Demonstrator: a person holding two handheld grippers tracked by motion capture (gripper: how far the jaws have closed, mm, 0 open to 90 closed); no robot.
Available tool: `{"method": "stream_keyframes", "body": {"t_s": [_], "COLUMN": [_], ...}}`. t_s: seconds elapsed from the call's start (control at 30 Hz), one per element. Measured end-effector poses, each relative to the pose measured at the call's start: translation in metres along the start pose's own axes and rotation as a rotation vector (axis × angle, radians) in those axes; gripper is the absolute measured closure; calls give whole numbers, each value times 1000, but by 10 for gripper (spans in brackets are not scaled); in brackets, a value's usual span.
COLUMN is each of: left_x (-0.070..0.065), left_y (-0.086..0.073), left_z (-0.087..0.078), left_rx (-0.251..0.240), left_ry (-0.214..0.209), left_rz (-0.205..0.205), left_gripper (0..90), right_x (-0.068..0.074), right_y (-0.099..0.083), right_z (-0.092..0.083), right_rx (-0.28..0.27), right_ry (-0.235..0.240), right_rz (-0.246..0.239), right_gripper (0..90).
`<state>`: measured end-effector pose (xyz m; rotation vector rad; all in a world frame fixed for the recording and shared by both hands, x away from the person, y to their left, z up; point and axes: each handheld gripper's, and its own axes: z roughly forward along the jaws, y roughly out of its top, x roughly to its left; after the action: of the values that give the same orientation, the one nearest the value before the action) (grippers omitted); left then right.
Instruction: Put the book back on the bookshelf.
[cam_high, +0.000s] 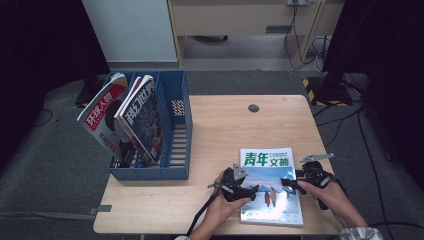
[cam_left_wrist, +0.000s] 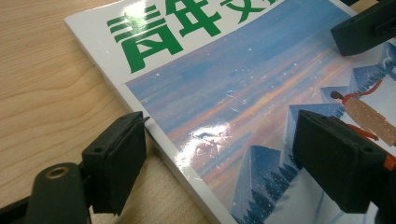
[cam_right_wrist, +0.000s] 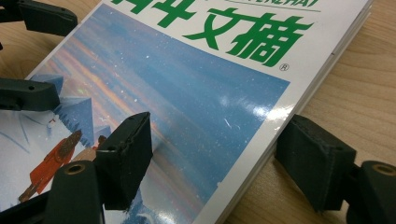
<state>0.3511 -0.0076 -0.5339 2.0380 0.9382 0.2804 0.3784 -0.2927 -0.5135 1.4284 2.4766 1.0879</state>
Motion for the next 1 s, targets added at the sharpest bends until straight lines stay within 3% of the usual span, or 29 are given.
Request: {"method": "stream_keyframes", "body": {"t_s": [0.1,0.27,0.4,0.47,0.57,0.6,0.67,0.73,1.0], "left_x": [0,0,0,0,0,0,0,0,0], "left_y": [0,0,0,0,0,0,0,0,0], "left_z": [0,0,0,0,0,0,0,0,0], "left_rx": [0,0,0,1,1,1,1,0,-2], "left_ry": [0,0,0,-1,0,-1,0,0,10], "left_rz": [0,1,1,2,2,2,2,2,7], "left_gripper": [172,172,172,171,171,171,171,171,166], "right_x": [-1,11,12,10,8,9,14,18,19], "right_y": [0,2,2,2,2,3,5,8,8], "right_z": [0,7,6,4,0,-2,-3,0,3], "right_rx": [-5,32,34,25,13,-11,-30,-18,-27], "right_ry": [1,-45,-59,-57,-40,-3,35,7,13], "right_rz": [7,-38,-47,-24,-15,-16,-31,-49,-62], "right_gripper": [271,157,197,241,304,330,325,316,314]}}
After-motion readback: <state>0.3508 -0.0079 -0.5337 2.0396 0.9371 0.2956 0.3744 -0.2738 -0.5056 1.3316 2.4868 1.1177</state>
